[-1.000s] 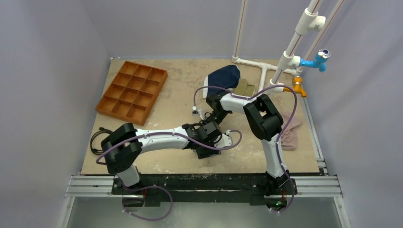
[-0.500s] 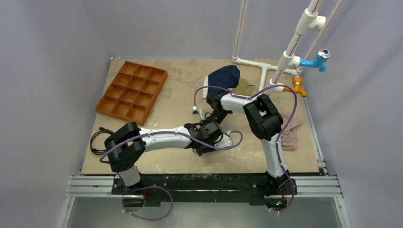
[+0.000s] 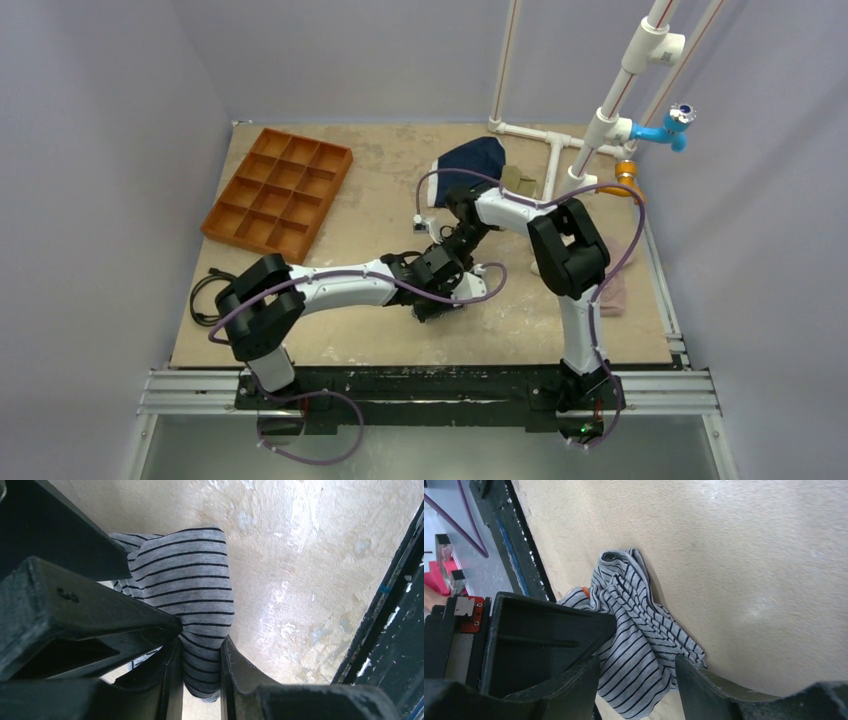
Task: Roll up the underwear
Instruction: Roll the underwear to the center of the board.
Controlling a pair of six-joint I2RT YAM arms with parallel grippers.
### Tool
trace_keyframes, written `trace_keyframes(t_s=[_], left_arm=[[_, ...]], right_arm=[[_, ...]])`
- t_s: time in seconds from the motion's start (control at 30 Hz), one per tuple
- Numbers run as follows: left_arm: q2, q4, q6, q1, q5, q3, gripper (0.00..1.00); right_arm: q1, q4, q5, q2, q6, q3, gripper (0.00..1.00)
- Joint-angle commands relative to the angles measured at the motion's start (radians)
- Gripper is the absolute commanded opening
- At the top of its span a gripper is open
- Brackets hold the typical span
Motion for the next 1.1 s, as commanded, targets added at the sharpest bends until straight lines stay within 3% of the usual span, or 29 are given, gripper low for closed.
trace_keyframes(t_s=[0.0,0.17,0.5,0.77,0.9,1.07], left_arm=[[0.035,0.013,0.000,0.025,0.139,-0.050,0.00],[0.040,0.013,0.001,0.067,0.176,-0.050,0.00],[0.076,-0.015,0.007,0.078,0.198,-0.020,0.00],[0.099,-0.037,-0.022,0.169,0.301,0.008,0.00],[0.102,-0.041,-0.024,0.192,0.331,0.014,0.00],[0.080,-0.009,-0.025,0.208,0.351,-0.009,0.00]], right_arm=[[-0.052,0.101,0.165,-0.020,-0.058,0.033,0.62],[-0.083,0.076,0.134,-0.035,-0.057,0.065,0.69],[-0.110,0.026,0.031,-0.001,-0.053,0.107,0.72],[-0.113,0.214,0.219,-0.120,0.048,0.015,0.82],[-0.113,0.310,0.338,-0.201,0.100,-0.048,0.97],[-0.114,0.376,0.440,-0.301,0.122,-0.123,0.99]])
